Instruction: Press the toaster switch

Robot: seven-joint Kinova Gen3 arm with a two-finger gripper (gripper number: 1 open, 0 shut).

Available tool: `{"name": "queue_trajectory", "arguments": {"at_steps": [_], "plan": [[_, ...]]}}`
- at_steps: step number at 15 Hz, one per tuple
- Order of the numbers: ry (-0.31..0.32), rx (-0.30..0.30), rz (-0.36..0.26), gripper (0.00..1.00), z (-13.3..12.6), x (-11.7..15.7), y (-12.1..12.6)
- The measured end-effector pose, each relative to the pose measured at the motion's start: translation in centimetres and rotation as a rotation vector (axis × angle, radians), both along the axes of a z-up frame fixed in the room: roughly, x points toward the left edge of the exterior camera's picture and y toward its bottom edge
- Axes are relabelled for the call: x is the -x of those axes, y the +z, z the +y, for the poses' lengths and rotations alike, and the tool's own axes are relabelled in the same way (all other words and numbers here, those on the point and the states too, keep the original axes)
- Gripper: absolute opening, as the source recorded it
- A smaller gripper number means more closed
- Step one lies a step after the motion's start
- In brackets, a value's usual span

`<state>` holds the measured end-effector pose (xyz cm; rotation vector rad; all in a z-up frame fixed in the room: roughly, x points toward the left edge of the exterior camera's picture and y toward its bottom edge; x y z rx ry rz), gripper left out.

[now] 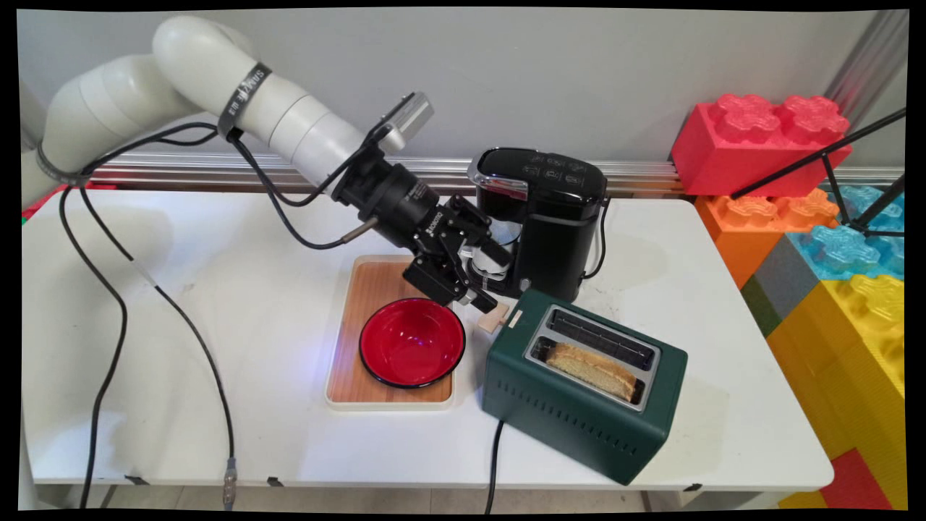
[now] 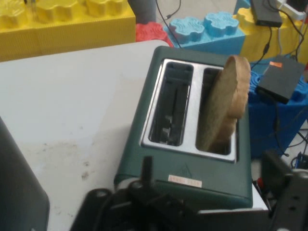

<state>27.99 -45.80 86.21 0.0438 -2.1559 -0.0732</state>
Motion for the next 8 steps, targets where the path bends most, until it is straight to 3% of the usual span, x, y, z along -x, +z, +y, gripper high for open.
{"name": "queue_trajectory", "arguments": {"at_steps": [1, 8], "plan": [[-0.004, 0.001, 0.004, 0.0, 0.0, -0.3, -0.2], [-0.019, -0.005, 0.015, 0.0, -0.4, -1.6, -2.0]]}}
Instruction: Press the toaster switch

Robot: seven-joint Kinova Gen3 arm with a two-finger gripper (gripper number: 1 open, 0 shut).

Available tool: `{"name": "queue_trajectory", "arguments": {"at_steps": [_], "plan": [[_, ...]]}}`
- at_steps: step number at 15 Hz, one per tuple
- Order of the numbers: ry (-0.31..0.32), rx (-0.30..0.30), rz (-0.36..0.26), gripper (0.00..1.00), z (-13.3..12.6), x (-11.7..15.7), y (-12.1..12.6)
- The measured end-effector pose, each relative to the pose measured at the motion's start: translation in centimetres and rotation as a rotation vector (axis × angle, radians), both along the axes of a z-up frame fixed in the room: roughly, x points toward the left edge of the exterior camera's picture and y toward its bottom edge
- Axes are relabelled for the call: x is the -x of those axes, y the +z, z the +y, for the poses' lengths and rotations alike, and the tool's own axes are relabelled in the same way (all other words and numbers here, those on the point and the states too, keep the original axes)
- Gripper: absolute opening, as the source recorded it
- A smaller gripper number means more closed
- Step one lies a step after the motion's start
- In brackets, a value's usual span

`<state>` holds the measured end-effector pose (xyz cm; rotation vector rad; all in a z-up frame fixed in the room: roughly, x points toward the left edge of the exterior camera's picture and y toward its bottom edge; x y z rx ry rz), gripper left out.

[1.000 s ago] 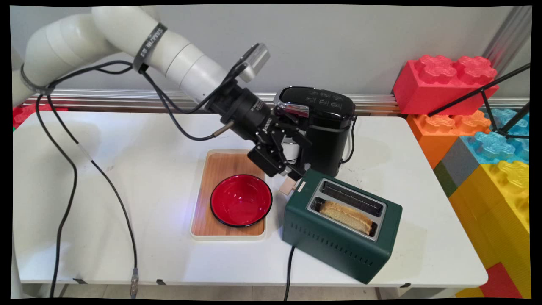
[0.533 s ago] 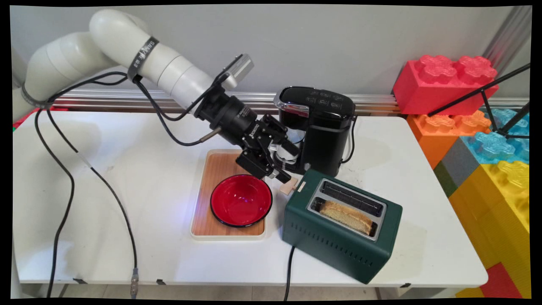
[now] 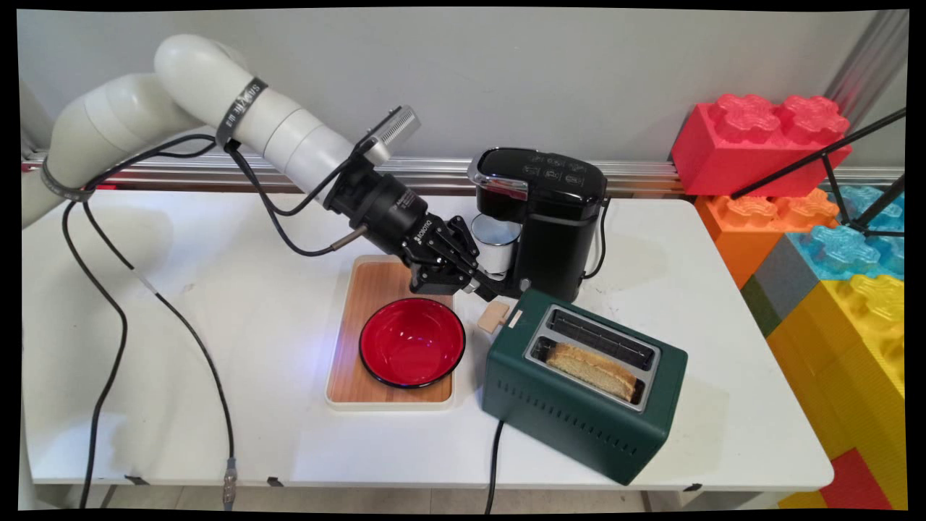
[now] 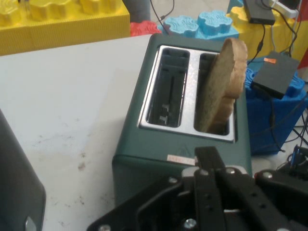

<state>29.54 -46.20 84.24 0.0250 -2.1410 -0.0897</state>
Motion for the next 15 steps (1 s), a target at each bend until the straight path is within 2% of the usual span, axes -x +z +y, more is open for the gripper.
{"name": "queue_trajectory", "arguments": {"at_steps": [15], "plan": [[0.026, -0.02, -0.002, 0.0, -0.4, 0.1, -4.2]]}}
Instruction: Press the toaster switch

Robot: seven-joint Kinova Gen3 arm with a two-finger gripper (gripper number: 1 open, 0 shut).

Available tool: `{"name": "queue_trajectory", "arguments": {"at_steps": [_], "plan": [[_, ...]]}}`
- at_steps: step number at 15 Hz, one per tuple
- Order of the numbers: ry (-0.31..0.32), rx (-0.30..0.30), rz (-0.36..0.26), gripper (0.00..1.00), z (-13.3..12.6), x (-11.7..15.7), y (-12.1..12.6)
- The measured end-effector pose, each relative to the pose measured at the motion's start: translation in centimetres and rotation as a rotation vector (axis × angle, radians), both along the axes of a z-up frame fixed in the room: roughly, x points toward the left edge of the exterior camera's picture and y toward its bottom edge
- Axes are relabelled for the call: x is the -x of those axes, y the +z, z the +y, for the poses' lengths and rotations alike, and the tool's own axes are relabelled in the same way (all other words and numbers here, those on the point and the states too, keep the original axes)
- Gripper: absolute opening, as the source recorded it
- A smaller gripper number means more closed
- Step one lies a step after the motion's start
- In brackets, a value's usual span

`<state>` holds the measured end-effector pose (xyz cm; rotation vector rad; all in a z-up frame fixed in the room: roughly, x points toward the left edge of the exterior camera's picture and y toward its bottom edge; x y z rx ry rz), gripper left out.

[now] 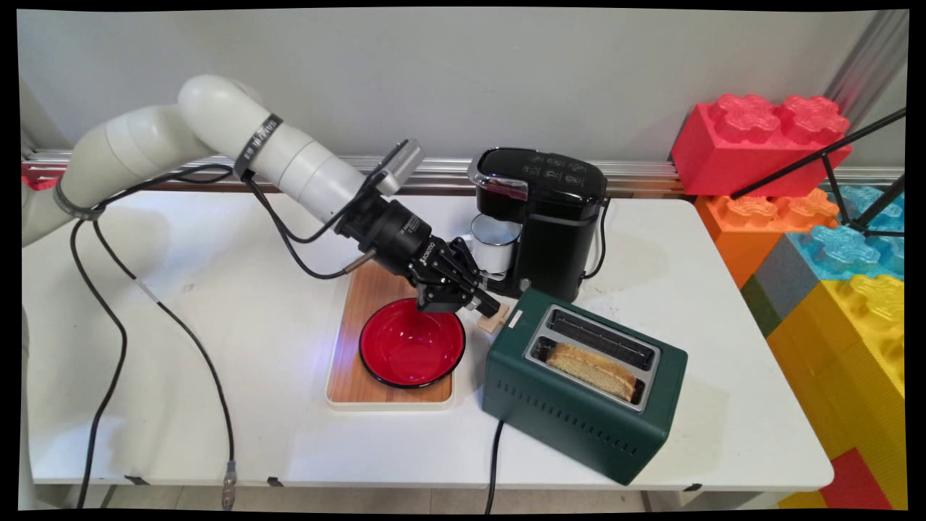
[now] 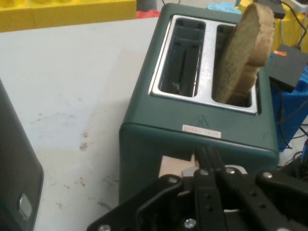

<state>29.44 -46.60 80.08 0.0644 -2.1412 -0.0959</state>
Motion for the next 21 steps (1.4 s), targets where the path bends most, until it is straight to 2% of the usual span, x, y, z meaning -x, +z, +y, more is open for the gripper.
{"name": "queue_trajectory", "arguments": {"at_steps": [21], "plan": [[0.038, -0.016, -0.022, 0.0, -0.1, 0.3, -3.7]]}}
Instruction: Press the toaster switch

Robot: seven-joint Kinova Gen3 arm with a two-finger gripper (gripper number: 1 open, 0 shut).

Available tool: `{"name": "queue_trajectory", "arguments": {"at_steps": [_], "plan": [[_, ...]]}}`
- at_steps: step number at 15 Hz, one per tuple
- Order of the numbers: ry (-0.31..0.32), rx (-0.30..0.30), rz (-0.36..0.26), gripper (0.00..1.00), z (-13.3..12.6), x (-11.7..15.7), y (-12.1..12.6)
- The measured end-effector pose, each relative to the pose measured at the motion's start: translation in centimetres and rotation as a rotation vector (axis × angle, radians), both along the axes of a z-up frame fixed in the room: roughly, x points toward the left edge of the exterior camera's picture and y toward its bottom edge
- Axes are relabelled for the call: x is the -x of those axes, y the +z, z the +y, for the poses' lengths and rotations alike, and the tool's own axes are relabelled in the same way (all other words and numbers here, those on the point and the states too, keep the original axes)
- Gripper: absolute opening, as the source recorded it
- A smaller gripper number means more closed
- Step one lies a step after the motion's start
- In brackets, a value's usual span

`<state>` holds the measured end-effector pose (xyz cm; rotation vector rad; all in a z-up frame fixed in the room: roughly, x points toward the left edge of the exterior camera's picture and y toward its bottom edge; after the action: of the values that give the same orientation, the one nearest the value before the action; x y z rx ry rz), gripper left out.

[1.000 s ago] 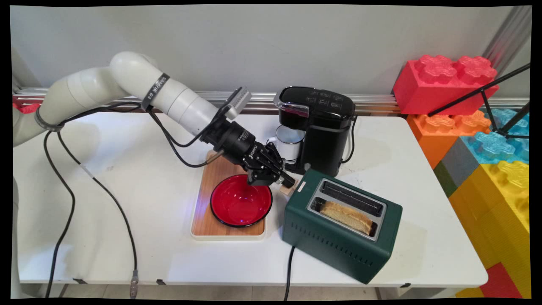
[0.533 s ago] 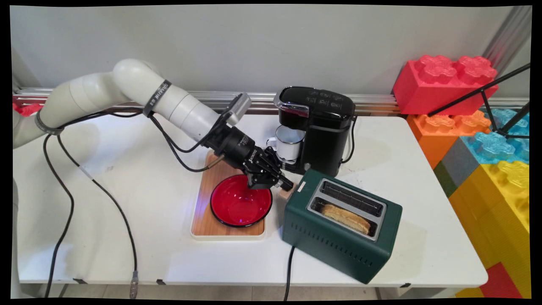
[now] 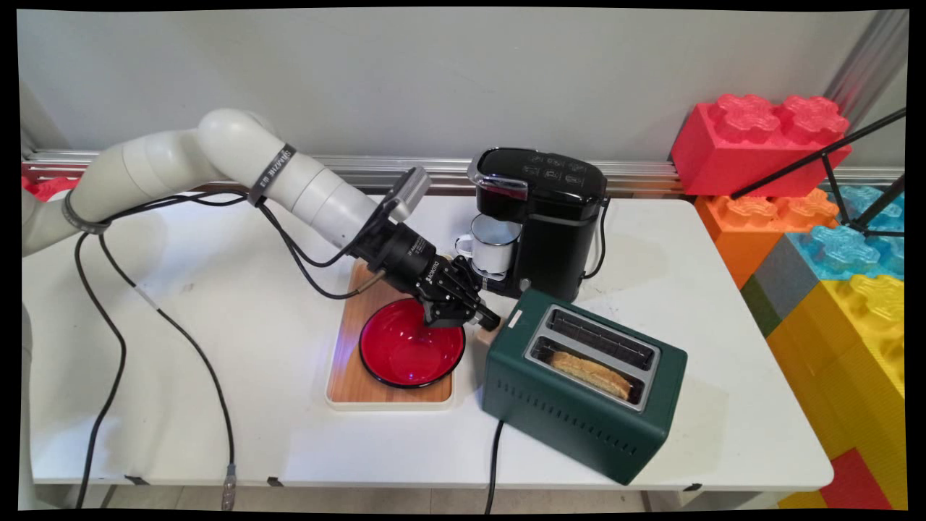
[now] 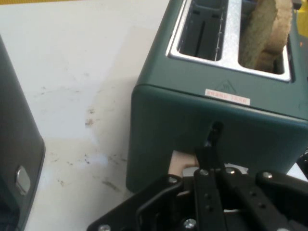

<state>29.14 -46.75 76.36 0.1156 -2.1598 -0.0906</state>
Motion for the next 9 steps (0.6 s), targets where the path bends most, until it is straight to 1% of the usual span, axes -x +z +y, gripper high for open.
{"name": "queue_trajectory", "arguments": {"at_steps": [9], "plan": [[0.0, -0.009, -0.014, 0.0, 0.15, 0.05, -1.07]]}}
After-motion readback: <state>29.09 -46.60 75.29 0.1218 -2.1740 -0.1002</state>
